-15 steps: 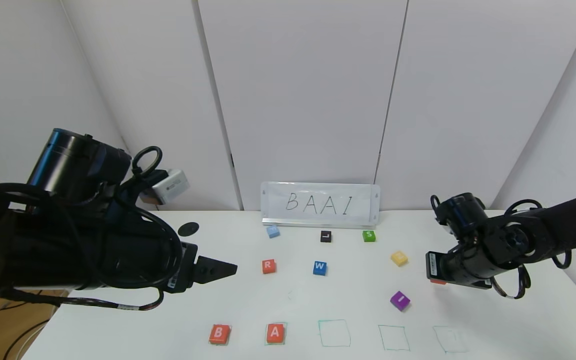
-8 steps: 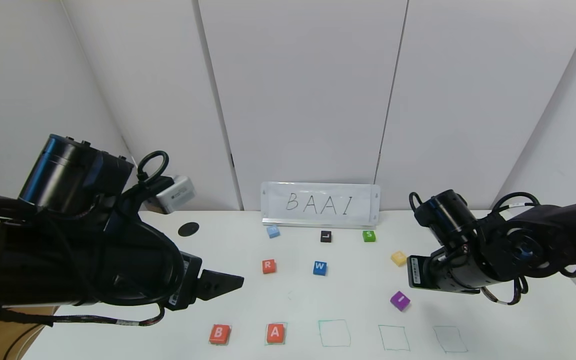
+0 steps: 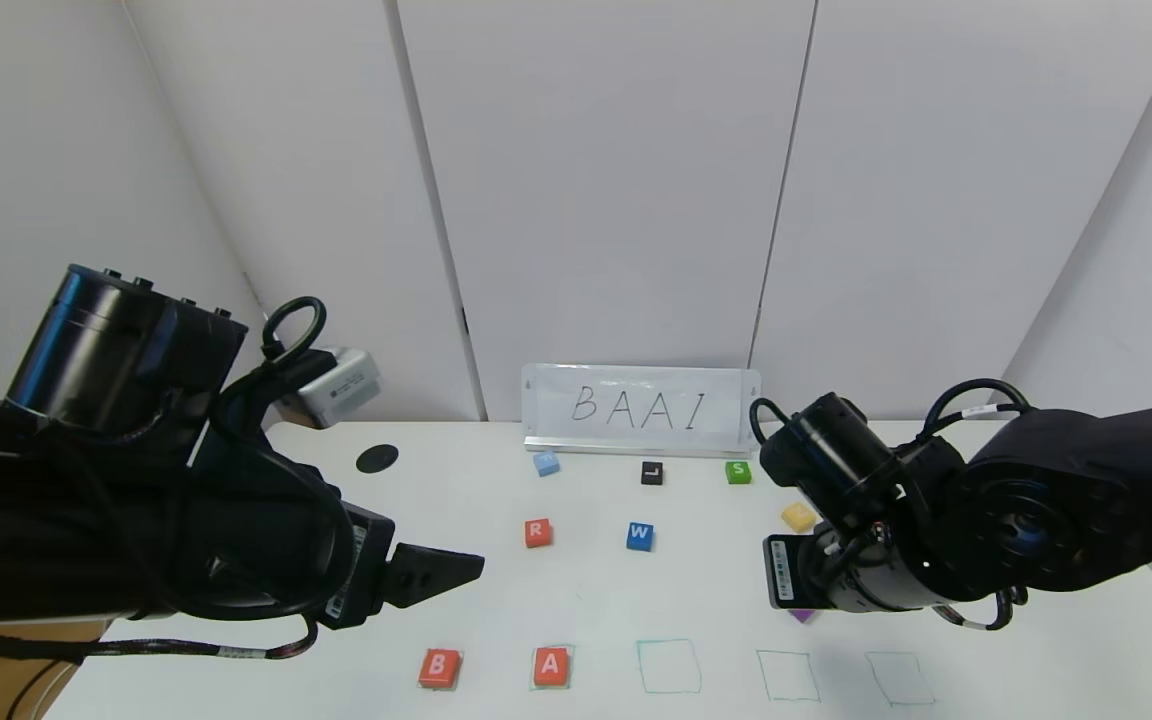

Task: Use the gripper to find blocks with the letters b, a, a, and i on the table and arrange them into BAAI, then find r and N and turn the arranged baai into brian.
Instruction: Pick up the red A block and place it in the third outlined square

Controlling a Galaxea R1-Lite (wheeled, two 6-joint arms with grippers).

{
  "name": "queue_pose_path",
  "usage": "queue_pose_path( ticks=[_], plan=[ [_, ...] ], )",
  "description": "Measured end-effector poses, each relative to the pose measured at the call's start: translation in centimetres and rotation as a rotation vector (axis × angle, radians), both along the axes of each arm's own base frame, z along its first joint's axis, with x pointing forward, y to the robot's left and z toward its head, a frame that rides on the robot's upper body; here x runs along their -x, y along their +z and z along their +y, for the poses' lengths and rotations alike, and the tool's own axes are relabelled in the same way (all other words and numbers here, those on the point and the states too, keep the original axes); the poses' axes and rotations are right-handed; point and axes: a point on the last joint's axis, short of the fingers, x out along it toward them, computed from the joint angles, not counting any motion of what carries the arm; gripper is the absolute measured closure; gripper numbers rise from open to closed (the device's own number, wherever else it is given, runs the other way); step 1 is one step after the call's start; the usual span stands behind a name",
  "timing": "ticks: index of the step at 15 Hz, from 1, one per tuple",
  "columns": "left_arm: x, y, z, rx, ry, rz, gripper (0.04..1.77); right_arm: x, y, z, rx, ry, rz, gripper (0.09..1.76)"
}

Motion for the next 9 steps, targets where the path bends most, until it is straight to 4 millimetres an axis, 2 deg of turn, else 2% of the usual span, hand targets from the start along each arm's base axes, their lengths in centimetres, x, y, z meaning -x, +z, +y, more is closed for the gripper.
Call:
queue_pose_path(
  ticks=[3, 9],
  plan=[
    [0.4, 0.5, 0.3, 0.005, -0.003, -0.022, 0.09, 0.4, 0.3, 2.7, -0.003, 0.026, -0.014, 1.31],
    [1.4, 1.4, 0.9, 0.003, -0.022, -0.074, 0.09, 1.4, -1.7, 6.6, -0.021, 0.03, -0.026, 1.31]
  ],
)
